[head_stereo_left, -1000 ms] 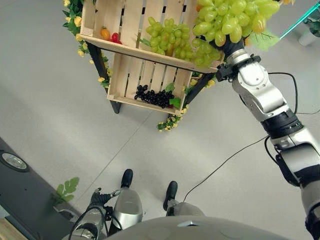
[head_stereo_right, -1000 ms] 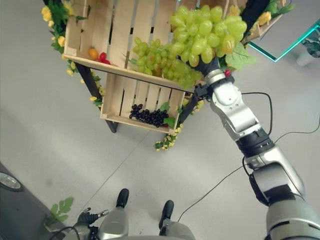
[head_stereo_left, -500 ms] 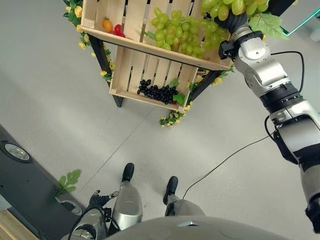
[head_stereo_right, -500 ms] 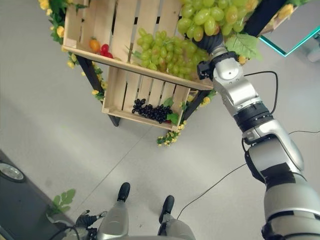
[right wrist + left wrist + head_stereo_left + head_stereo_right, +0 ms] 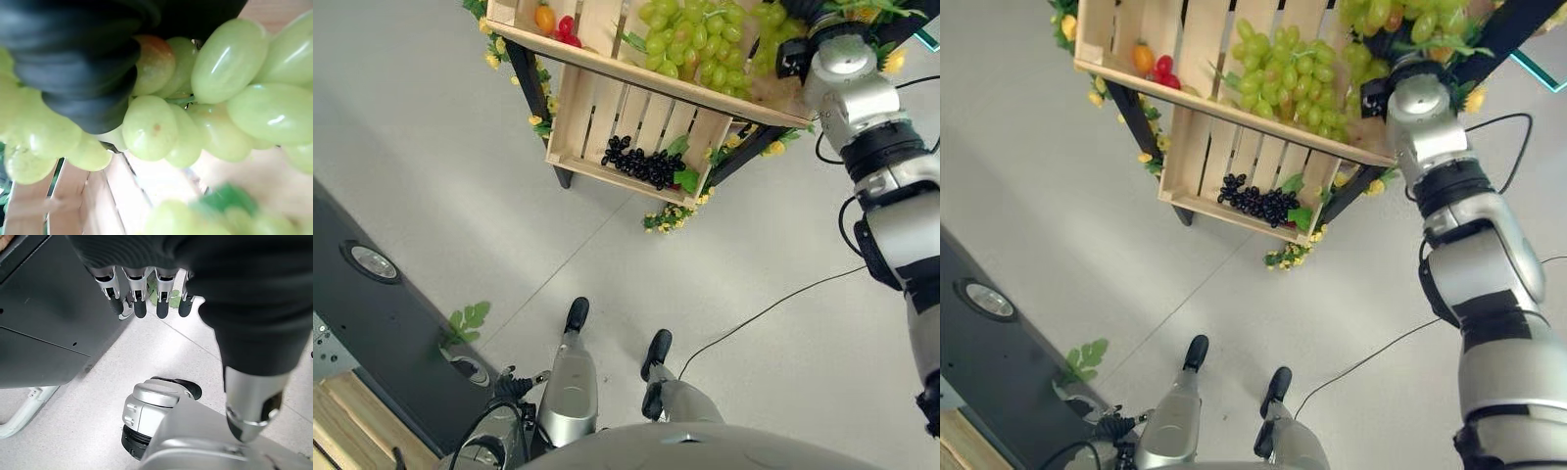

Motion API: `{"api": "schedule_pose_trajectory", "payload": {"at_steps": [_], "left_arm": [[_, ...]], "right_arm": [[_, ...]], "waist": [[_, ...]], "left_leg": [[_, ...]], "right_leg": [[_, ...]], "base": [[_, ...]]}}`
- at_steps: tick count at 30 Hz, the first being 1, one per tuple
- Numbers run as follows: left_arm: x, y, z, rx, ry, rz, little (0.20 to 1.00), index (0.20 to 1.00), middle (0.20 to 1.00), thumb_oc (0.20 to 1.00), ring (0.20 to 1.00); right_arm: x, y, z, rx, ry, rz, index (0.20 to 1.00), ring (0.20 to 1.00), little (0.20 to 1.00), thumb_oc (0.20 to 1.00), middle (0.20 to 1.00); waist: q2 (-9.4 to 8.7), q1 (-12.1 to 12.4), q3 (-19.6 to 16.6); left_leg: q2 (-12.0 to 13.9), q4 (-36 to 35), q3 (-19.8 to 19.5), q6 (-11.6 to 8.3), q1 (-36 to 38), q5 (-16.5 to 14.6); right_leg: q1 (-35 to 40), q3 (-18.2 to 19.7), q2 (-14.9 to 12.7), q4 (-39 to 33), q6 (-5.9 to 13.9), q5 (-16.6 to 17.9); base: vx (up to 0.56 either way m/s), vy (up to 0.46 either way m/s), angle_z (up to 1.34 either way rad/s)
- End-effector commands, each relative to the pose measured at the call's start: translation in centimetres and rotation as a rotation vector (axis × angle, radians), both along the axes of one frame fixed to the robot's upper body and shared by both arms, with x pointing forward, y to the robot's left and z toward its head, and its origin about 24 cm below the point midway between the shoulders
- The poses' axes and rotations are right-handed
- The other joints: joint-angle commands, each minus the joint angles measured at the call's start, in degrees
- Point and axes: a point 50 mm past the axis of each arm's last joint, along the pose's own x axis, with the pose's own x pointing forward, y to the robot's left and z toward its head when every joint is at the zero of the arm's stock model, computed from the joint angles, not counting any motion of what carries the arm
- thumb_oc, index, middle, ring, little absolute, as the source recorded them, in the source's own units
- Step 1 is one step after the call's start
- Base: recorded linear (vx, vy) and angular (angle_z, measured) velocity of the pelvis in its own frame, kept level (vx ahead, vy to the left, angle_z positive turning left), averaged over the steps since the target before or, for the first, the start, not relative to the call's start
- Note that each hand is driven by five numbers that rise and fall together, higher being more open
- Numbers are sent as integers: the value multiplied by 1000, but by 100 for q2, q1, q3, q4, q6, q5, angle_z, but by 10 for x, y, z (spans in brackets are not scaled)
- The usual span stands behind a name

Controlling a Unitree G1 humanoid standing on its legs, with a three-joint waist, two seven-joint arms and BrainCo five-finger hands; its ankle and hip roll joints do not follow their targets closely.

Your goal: Pick up the fruits from the basket on one side to the basket on the other side

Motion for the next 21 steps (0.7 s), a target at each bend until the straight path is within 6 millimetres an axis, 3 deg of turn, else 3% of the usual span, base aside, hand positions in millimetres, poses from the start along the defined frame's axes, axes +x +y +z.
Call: {"api": "schedule_pose_trajectory", "payload": {"at_steps": [1, 3, 4, 21], "left_arm": [[9, 5, 3, 34, -11, -12, 1000, 1000, 1000, 1000, 1000], [11, 6, 5, 43, -18, -23, 1000, 1000, 1000, 1000, 1000], [11, 6, 5, 46, -17, -25, 1000, 1000, 1000, 1000, 1000], [18, 12, 9, 70, -24, -37, 1000, 1000, 1000, 1000, 1000]], "right_arm": [[-19, -7, 64, -6, -189, -42, 200, 200, 200, 200, 200], [-18, -9, 65, -6, -179, -58, 228, 228, 228, 228, 228], [-18, -12, 65, -19, -168, -81, 1000, 1000, 1000, 1000, 1000], [-14, 11, 64, -27, -174, -8, 1000, 1000, 1000, 1000, 1000]], "waist": [[-121, 120, 107], [-121, 146, 125], [-128, 149, 125], [-157, 62, 167]], "left_leg": [[-244, -229, -213, 88, 112, -26], [-248, -233, -253, 81, 87, -15], [-251, -235, -267, 81, 81, -12], [-240, -213, -267, 81, 58, 15]], "right_leg": [[330, 28, -238, 25, 541, -45], [312, 4, -234, 25, 542, -42], [305, -1, -230, 25, 543, -42], [238, 35, -220, 25, 524, 18]], "base": [[-5, -5, 12], [-7, -4, 17], [-18, -4, 15], [-30, 5, 1]]}}
